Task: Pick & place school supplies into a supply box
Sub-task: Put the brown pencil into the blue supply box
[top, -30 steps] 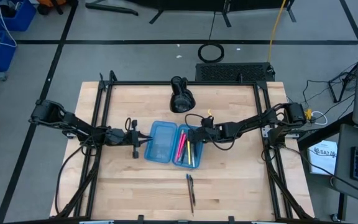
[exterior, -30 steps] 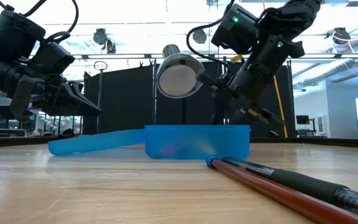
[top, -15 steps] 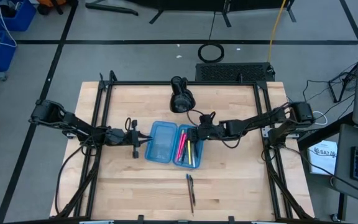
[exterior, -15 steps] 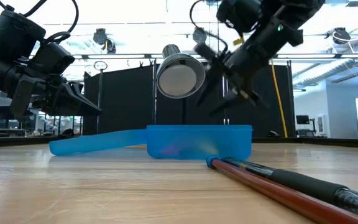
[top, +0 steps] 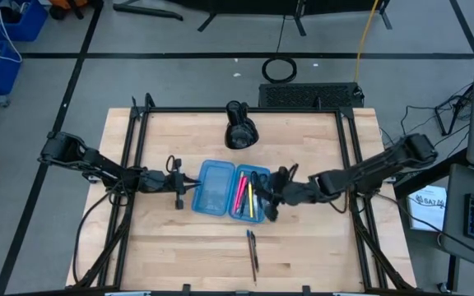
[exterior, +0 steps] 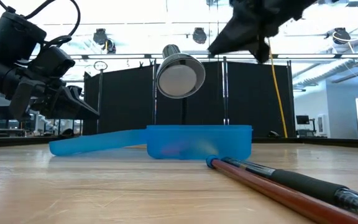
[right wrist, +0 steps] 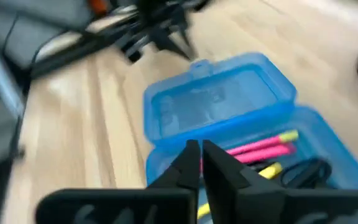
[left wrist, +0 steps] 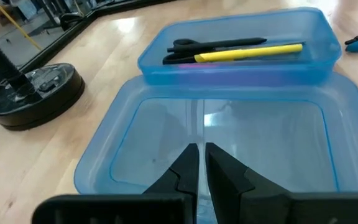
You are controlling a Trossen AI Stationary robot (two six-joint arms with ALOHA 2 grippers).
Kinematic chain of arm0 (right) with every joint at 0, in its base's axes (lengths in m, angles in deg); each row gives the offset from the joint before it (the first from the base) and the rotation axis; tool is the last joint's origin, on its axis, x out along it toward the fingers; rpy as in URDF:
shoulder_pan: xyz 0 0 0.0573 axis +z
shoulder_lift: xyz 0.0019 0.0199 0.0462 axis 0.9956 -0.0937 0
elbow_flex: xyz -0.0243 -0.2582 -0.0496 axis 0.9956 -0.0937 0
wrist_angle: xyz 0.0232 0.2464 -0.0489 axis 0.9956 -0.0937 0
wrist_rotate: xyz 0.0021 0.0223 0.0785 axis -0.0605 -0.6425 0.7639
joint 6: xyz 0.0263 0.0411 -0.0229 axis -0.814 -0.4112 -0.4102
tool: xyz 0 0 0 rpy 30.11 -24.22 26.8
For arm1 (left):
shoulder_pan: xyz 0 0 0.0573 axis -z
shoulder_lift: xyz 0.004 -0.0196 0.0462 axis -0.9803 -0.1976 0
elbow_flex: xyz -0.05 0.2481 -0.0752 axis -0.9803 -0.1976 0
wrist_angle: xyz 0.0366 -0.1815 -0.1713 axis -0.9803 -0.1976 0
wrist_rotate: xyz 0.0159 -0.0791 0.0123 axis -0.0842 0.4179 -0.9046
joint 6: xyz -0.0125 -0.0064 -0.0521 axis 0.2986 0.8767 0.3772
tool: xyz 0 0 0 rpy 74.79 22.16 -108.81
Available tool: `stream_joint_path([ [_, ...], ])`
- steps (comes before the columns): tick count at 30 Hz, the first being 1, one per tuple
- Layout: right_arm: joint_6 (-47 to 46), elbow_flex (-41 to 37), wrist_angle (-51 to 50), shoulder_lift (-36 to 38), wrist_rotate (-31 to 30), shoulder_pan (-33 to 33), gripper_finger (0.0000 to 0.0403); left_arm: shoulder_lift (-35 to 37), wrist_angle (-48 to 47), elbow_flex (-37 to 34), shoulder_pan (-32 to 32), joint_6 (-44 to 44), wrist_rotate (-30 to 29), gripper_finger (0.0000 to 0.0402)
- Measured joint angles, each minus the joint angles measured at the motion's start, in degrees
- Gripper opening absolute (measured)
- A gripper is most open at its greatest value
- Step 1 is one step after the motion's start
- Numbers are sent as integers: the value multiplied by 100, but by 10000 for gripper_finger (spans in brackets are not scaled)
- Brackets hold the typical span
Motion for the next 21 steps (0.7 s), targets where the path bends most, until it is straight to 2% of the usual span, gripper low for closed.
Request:
stream_joint_path([
  [3, 1098, -155, 338, 48, 24, 274, 10, 0, 191, 0, 0, 2, -2, 35],
  [6, 1738, -444, 814, 44, 77, 504, 7, 0, 472, 2, -2, 6, -2, 35],
  [9, 1824, -802, 1430, 44, 132, 613, 2, 2, 616, 4, -2, 55, 49, 35],
  [14, 2033, -1537, 2436, 42, 612, 610, 7, 0, 613, 4, 26, 445, 239, 35],
  [16, 2227, -1925, 3005, 44, 756, 628, 7, 0, 621, 23, 278, 503, 300, 33],
  [18, 2402, -2453, 3816, 39, 756, 684, 3, 0, 584, 216, 798, 463, -48, 22],
  [21, 2396, -3304, 4999, 265, 758, 675, 1, 0, -59, 934, 1770, -24, -1521, 5],
])
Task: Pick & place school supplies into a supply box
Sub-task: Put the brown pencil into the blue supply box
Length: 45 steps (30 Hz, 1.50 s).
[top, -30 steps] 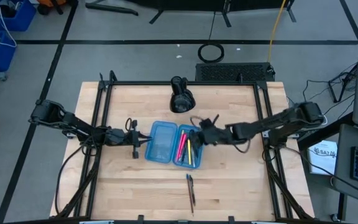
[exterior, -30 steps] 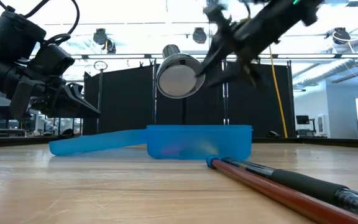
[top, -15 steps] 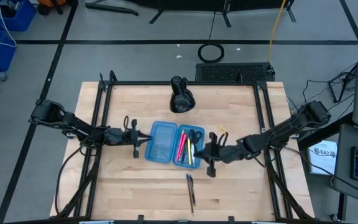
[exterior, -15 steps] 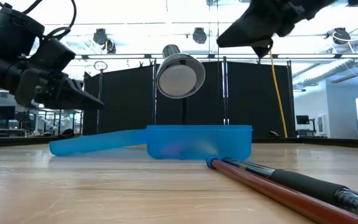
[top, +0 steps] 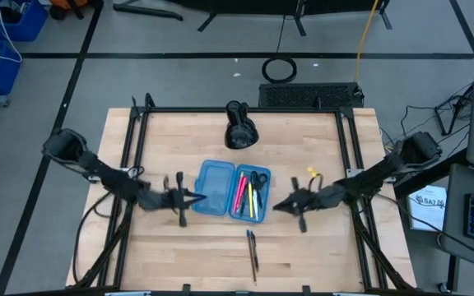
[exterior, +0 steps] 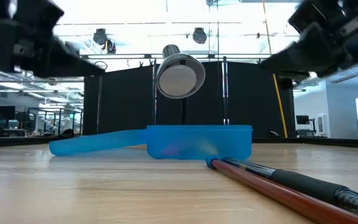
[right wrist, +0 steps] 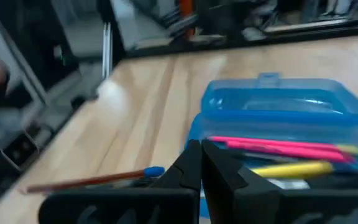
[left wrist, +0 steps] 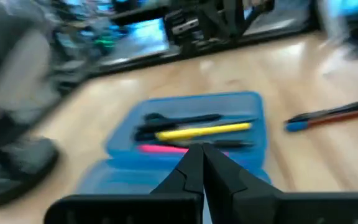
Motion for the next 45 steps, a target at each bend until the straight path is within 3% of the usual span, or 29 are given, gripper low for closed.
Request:
stream_joint_path([
  [2, -295, -560, 514, 281, -93, -100, 1, 0, -1315, 747, 500, -96, -1194, 7],
  [4, -614, -993, 635, 555, -189, -198, 1, 0, -3114, 1644, 725, 482, -2006, 5],
  [7, -723, -1424, 644, 932, -181, -273, 1, -20, -5339, 2821, 746, 2193, -2202, 5],
  [10, -486, -1624, 648, 1181, -179, -297, 1, -137, -6218, 3587, 751, 3509, -2013, 8],
  [14, -103, -1771, 644, 1339, 35, -293, 1, -682, -6296, 4331, 963, 3727, -1880, 4],
  [19, 7, -1853, 408, 1348, 622, -255, 1, -1858, -6773, 5663, 1052, 4444, -1763, 3],
  [25, 577, -1857, 399, 1349, 1184, -162, 1, -3578, -9174, 7912, 964, 6321, -844, 2],
  [30, 1087, -1859, 618, 1351, 1809, -163, 1, -4822, -11395, 9737, 868, 8225, 633, 1],
  [33, 1184, -1859, 633, 1349, 1836, -164, 1, -5413, -11611, 10381, 800, 8642, 1492, 1],
  [35, 1228, -1861, 633, 1350, 1819, -164, 1, -5671, -11434, 10623, 735, 8781, 1727, 1],
  [45, 1454, -1864, 886, 1350, 1817, -166, 1, -5831, -11047, 10722, 106, 9256, 1632, 62],
])
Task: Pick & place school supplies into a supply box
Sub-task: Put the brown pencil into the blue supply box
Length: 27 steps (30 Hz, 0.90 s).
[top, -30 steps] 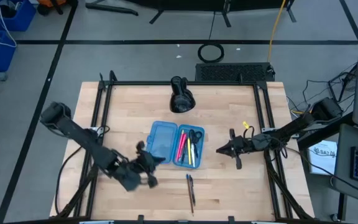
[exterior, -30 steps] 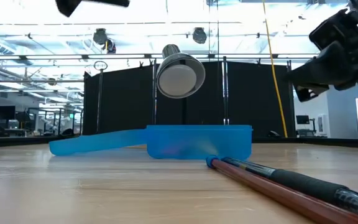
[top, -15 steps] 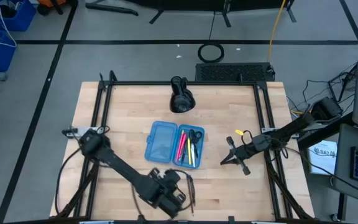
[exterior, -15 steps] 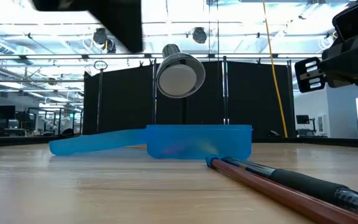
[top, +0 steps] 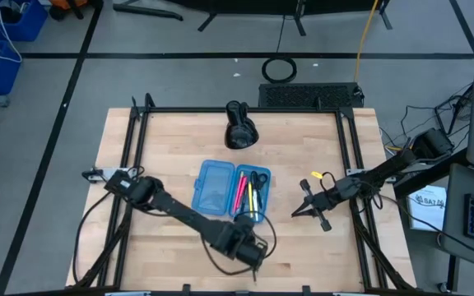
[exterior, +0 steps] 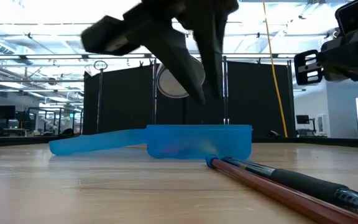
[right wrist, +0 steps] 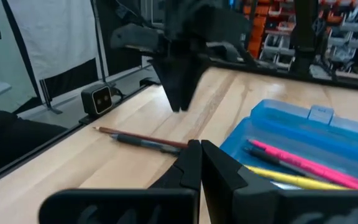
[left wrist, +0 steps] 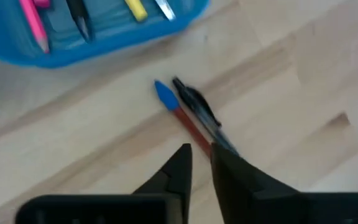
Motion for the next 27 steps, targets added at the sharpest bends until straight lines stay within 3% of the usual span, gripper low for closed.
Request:
stream_joint_path([
  [11, 332, -2, 269, 1, -1, -2, 1, -48, 4, 0, -455, -69, 450, 153],
  [19, 185, -2, 257, 1, 297, -2, 1, -181, -53, -15, -548, -150, 674, 180],
  [27, 26, -4, 272, 1, 297, -1, 1, -350, -46, -22, -565, -128, 895, 182],
])
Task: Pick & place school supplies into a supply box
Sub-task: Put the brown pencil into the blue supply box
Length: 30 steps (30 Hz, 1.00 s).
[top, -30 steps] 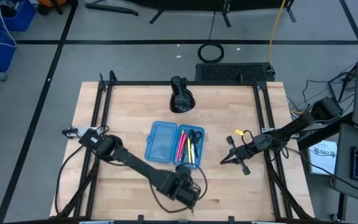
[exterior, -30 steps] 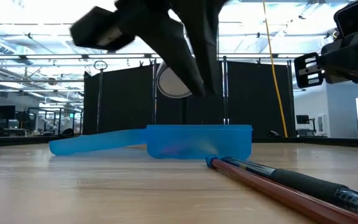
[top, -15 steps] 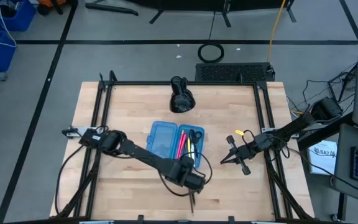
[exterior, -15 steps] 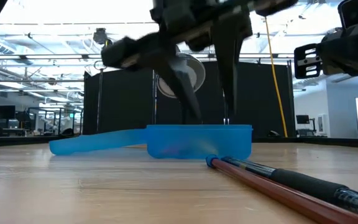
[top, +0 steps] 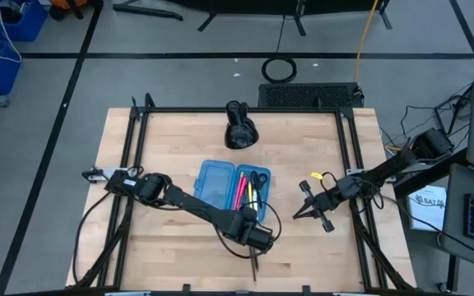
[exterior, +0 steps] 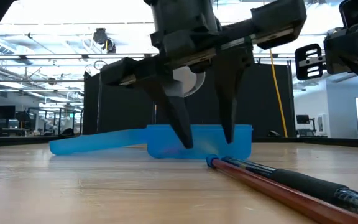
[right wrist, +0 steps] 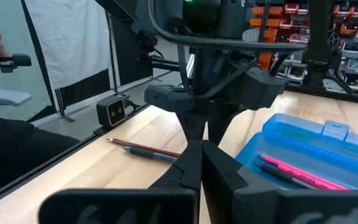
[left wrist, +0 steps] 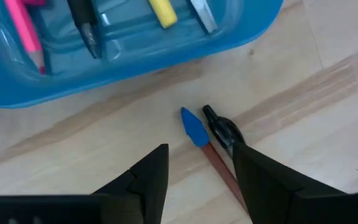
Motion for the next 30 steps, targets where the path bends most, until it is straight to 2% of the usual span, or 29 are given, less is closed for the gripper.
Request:
stream_joint_path([
  [8, 0, 0, 18, 0, 0, 2, 1, -175, 109, 0, -39, 35, 66, 182],
  [20, 0, 0, 87, 2, 0, 2, 1, -286, -13, 13, -42, 3, -203, 178],
  [30, 0, 0, 85, 2, -2, 4, 1, -288, -157, 2, 39, -406, -235, 102],
])
